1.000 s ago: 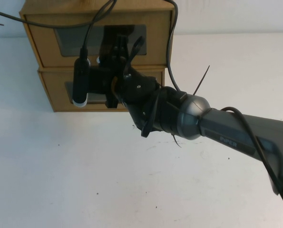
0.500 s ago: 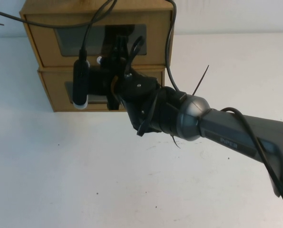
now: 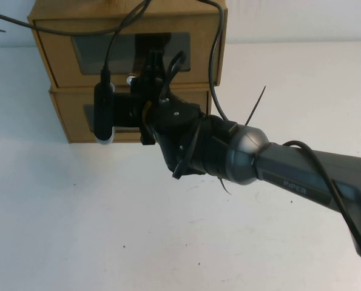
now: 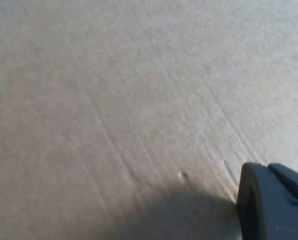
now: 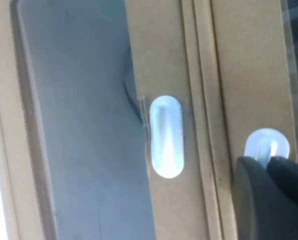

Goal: Open the shoe box
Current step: 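Pull the top drawer of the cardboard box fully open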

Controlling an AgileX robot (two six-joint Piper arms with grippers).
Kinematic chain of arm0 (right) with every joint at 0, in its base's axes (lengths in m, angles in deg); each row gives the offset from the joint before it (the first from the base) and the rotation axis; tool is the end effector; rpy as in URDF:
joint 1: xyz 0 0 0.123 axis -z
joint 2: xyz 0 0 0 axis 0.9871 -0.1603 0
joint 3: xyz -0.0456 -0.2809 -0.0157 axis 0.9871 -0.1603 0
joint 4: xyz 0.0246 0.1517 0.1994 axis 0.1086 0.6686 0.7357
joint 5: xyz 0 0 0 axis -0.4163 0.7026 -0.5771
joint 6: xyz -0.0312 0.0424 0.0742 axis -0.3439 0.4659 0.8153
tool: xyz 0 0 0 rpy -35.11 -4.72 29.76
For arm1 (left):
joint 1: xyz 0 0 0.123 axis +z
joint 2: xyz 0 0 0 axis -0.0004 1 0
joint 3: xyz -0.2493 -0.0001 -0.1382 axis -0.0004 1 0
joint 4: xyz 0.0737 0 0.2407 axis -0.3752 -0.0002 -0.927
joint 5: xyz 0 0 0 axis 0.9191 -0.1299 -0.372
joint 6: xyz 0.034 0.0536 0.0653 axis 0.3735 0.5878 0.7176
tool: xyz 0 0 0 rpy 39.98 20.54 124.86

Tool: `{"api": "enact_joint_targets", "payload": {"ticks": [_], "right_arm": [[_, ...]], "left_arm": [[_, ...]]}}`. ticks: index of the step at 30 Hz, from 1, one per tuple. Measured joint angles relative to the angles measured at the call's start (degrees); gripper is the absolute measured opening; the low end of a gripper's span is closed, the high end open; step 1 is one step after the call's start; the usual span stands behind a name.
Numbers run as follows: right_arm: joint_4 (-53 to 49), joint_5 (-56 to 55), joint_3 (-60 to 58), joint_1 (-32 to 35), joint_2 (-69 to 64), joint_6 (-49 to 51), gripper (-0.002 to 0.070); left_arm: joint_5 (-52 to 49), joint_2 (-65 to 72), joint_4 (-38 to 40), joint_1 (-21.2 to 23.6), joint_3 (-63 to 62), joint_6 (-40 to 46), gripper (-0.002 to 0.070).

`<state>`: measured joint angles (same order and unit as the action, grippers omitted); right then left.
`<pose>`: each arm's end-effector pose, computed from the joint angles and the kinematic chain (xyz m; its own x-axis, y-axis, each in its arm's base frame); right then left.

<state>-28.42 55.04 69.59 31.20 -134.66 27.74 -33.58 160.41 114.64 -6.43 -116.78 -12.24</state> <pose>0.3621 0.3637 0.2542 0.2694 -0.9108 -0.3129 -0.3836 0.1966 -0.9024 0.4582 -0.0973 0.4070 -0.6434 0.1188 -0.7562 0.4988 0.8145 -0.2964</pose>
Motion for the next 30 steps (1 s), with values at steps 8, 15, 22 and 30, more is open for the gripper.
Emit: {"api": "enact_joint_targets", "payload": {"ticks": [8, 15, 22, 30], "right_arm": [[2.8, 0.0, -1.2, -0.1, 1.5, -0.4, 0.0006], [4.9, 0.3, -7.8, -1.0, 5.0, -1.4, -0.001], [5.6, 0.2, -8.6, -1.2, 6.3, -1.0, -0.0012], [-1.8, -1.5, -8.6, -1.2, 6.6, 6.4, 0.0034]], "left_arm": [[-0.3, 0.0, 0.4, 0.0, 0.0, 0.0, -0.0005], [-0.6, 0.0, 0.3, 0.0, 0.0, 0.0, -0.0005], [-0.6, 0.0, 0.2, 0.0, 0.0, 0.1, -0.0005], [-0.6, 0.0, 0.2, 0.0, 0.0, 0.1, -0.0005]]}}
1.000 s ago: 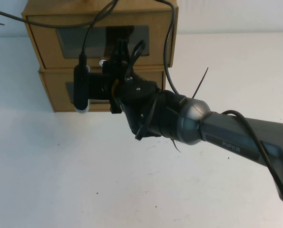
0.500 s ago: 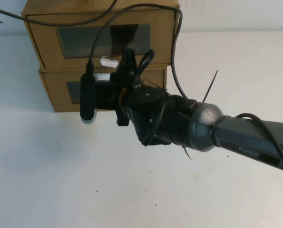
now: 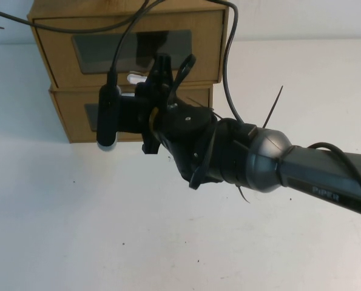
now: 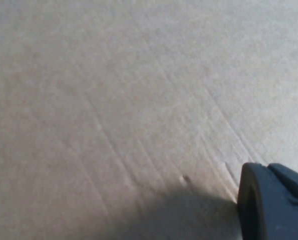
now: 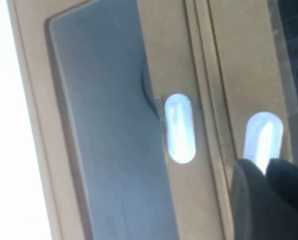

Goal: Open the shoe box
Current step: 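Pull the top drawer of the cardboard box fully open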

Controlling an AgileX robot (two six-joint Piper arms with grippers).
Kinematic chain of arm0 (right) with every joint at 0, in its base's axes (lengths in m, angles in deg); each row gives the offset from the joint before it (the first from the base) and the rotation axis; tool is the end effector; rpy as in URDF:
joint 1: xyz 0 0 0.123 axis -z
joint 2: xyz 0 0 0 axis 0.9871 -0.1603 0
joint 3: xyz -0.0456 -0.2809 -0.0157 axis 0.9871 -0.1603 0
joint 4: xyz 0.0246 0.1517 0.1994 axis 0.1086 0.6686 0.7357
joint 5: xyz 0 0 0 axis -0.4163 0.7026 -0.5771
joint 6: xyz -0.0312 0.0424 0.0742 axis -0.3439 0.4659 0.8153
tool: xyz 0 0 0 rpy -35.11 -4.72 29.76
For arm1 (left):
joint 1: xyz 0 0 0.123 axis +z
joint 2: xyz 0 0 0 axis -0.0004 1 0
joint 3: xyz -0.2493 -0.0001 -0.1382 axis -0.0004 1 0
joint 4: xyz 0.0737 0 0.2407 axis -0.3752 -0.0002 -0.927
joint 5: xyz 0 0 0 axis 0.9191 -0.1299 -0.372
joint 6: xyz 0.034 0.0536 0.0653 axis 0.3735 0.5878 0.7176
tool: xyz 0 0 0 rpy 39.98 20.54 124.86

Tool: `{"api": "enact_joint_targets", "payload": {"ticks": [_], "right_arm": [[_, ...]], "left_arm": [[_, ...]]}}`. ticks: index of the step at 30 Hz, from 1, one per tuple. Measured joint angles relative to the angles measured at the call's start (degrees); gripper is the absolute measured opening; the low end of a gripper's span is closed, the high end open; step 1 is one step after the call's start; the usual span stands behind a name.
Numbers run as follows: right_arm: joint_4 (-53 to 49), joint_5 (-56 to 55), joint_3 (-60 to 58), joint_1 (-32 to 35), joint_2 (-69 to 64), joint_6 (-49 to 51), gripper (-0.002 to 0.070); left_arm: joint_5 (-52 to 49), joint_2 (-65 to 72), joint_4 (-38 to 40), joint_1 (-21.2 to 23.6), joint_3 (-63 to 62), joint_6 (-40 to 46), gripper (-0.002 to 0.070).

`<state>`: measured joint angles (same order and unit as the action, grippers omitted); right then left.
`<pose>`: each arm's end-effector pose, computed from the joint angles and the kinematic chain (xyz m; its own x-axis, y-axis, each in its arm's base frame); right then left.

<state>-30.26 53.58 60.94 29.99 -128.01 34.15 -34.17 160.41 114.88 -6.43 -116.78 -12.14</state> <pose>0.3353 0.3511 0.2644 0.2722 -0.8852 -0.3772 -0.4301 0.2387 -0.8706 0.4574 -0.0977 0.4065 -0.6484 0.1242 -0.7511 0.5027 0.8107 -0.2999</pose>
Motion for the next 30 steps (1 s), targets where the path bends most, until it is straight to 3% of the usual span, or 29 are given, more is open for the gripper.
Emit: {"api": "enact_joint_targets", "payload": {"ticks": [7, 30], "right_arm": [[-5.3, -0.1, 0.8, 0.0, -0.9, 4.5, 0.0137], [-5.8, 1.4, 6.6, 1.4, -6.3, 6.8, 0.0146]], "left_arm": [[0.1, 0.0, -0.3, -0.2, 0.0, 0.0, -0.0005], [0.4, 0.0, -0.6, -0.3, 0.0, 0.0, -0.0005]]}}
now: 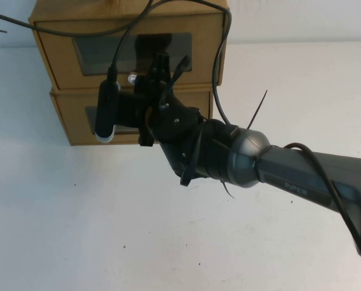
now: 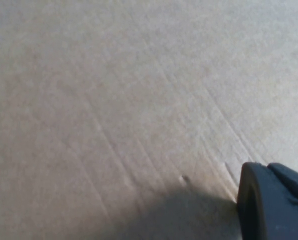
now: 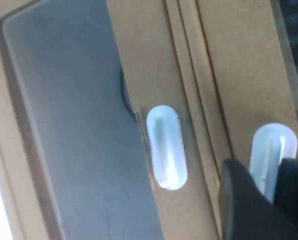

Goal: Open the shoe box
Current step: 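Pull the top drawer of the cardboard box fully open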

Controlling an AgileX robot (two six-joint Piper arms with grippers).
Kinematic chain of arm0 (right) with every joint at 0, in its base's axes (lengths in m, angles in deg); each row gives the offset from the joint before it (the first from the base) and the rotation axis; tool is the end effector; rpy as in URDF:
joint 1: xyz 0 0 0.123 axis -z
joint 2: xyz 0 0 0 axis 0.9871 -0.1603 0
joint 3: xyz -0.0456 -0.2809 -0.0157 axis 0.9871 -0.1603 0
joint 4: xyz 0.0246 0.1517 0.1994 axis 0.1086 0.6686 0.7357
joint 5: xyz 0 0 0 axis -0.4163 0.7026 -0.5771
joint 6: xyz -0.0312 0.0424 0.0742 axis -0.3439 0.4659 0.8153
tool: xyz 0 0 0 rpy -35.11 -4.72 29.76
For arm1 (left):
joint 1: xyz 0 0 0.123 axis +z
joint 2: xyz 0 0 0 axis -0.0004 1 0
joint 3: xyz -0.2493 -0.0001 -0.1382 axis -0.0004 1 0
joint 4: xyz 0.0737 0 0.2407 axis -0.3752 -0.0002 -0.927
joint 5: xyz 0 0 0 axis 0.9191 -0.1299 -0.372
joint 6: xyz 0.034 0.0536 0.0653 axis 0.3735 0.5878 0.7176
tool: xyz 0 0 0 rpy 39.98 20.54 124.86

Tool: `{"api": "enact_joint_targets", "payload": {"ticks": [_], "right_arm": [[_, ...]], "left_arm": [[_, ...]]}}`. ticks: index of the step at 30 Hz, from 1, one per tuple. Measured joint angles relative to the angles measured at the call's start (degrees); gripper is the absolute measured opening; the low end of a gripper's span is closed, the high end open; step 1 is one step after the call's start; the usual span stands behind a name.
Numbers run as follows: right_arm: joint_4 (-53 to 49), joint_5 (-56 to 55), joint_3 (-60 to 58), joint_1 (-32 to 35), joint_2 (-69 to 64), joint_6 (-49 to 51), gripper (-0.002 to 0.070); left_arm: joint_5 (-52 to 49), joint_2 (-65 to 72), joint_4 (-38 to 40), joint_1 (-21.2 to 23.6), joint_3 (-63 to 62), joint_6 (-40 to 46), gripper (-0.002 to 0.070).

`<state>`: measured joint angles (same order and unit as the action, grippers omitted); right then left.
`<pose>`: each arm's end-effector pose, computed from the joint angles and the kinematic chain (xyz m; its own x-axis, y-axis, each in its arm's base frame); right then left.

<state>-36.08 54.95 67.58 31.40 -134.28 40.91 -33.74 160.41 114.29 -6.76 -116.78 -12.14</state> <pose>0.3619 0.3610 0.2513 0.2453 -0.8810 -0.4045 -0.3836 0.2950 -0.8751 0.4576 -0.0995 0.4066 -0.6432 0.1281 -0.7549 0.5031 0.8139 -0.2906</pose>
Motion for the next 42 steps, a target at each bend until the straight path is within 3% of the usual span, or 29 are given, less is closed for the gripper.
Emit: {"api": "enact_joint_targets", "payload": {"ticks": [8, 16, 30, 42], "right_arm": [[0.0, 0.6, 1.4, 0.2, -1.0, 0.0, 0.0135], [-0.6, 0.8, 1.5, 0.3, -1.0, 0.0, 0.0013], [-0.6, 2.9, 1.0, -0.5, -0.9, -2.2, 0.0009], [-0.2, 4.4, -6.5, -1.6, 3.9, -3.7, 0.0007]], "left_arm": [[0.0, 0.0, -0.1, 0.0, 0.0, 0.9, -0.0005], [0.0, 0.0, -0.2, 0.0, 0.0, 1.1, -0.0005], [0.0, 0.0, -0.2, 0.0, 0.0, 1.1, -0.0005], [-0.8, 0.0, 0.0, -0.5, 0.0, 0.9, -0.0005]]}}
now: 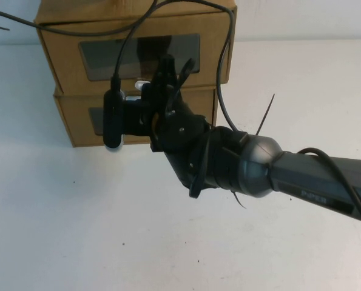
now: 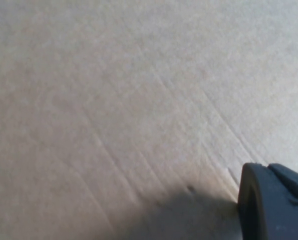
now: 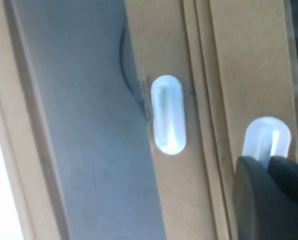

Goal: Open the shoe box
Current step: 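Pull the top drawer of the cardboard box fully open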

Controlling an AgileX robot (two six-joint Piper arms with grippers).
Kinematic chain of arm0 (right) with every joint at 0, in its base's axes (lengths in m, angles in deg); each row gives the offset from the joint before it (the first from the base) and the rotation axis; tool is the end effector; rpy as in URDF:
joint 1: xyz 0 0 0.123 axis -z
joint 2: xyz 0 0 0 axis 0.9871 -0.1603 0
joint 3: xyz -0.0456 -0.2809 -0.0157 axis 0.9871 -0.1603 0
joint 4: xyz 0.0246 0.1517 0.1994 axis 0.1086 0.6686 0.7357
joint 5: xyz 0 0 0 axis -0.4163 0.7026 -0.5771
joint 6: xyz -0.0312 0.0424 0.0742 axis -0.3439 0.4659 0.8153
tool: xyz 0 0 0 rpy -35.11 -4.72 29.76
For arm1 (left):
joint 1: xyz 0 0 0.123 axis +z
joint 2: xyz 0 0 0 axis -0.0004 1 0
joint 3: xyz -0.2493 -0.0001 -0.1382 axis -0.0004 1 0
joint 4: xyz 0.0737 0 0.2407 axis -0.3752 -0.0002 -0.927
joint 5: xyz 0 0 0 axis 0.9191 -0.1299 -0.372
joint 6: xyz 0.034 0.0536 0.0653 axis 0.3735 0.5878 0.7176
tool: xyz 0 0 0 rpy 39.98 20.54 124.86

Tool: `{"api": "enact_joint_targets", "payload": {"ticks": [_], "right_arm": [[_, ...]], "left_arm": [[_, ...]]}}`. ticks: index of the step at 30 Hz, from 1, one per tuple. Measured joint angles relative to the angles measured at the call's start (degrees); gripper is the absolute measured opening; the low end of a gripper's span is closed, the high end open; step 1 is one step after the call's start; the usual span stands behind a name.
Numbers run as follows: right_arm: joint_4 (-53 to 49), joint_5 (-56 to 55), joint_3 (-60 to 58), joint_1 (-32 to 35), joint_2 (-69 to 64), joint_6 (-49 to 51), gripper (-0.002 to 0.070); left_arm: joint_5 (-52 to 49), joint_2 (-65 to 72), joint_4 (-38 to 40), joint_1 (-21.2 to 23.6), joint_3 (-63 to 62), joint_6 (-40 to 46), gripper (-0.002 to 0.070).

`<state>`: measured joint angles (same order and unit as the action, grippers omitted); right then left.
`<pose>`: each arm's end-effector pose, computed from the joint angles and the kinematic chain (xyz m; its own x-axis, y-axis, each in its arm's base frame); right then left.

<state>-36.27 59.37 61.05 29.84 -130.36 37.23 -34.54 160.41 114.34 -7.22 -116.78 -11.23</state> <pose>0.3427 0.3496 0.2509 0.2291 -0.9251 -0.3028 -0.3591 0.2088 -0.9096 0.4558 -0.1033 0.4058 -0.6416 0.1534 -0.7515 0.5223 0.8049 -0.2816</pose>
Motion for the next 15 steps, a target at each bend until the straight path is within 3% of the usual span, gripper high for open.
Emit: {"api": "enact_joint_targets", "payload": {"ticks": [15], "right_arm": [[2.8, 0.2, -7.8, -2.5, 5.4, 1.5, -0.0013]], "left_arm": [[0.0, 0.0, -0.3, -0.1, -0.1, 0.0, -0.0005]]}}
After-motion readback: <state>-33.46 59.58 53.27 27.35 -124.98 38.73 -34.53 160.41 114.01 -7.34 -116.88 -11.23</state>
